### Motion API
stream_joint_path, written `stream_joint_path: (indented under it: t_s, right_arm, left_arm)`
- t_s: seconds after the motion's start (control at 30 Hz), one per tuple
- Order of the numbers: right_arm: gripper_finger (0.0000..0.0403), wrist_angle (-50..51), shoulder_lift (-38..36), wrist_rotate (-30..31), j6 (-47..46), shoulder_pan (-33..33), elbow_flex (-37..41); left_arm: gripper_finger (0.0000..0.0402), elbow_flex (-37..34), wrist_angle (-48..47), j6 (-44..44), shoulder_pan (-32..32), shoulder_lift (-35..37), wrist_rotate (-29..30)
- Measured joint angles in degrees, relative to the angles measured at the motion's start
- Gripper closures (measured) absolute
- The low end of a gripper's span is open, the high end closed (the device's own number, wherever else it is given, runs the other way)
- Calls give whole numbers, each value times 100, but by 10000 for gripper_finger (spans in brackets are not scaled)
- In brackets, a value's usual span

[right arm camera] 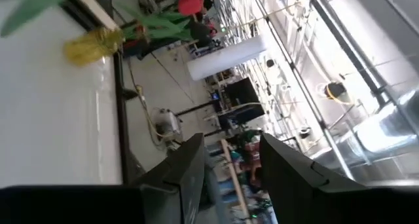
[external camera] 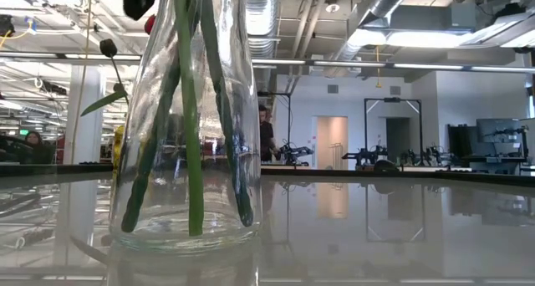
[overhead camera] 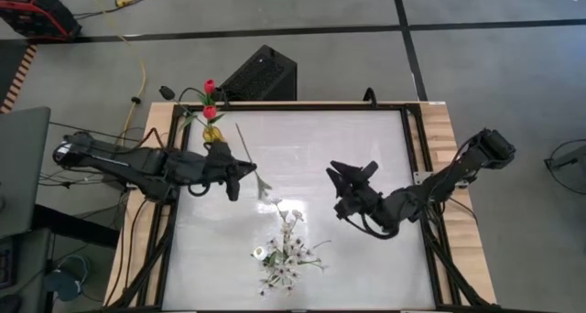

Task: Sort flowers into vase by color
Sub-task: Put the white tulip into the transparent vase

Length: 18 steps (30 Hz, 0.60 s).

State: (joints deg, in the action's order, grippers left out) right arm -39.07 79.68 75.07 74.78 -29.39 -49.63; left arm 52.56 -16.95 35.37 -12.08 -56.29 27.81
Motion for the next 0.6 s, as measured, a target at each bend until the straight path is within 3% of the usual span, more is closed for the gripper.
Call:
stream_joint_path:
  t_s: [0.13, 0.27, 0.37, 0.53, 0.6]
  right_arm:
    - [232, 102, 22, -536, 340, 396, 0]
    - [232, 23, 26, -1642, 1077, 813, 0]
    - [232, -89, 26, -2639, 1798, 1106, 0]
    - [232, -38, 28, -4788, 3365, 1507, 0]
    - [232, -105, 28, -5268, 3813, 1662, 0]
  left_arm:
    - [401, 0, 1195, 88, 198, 1, -601]
    - [401, 9, 2288, 131, 388, -40, -1138]
    - [401, 9, 2496, 346, 483, -117, -1314]
    - [401, 8, 2554, 769, 590, -359, -1437]
    - [401, 7, 2575, 892, 651, -469, -1593]
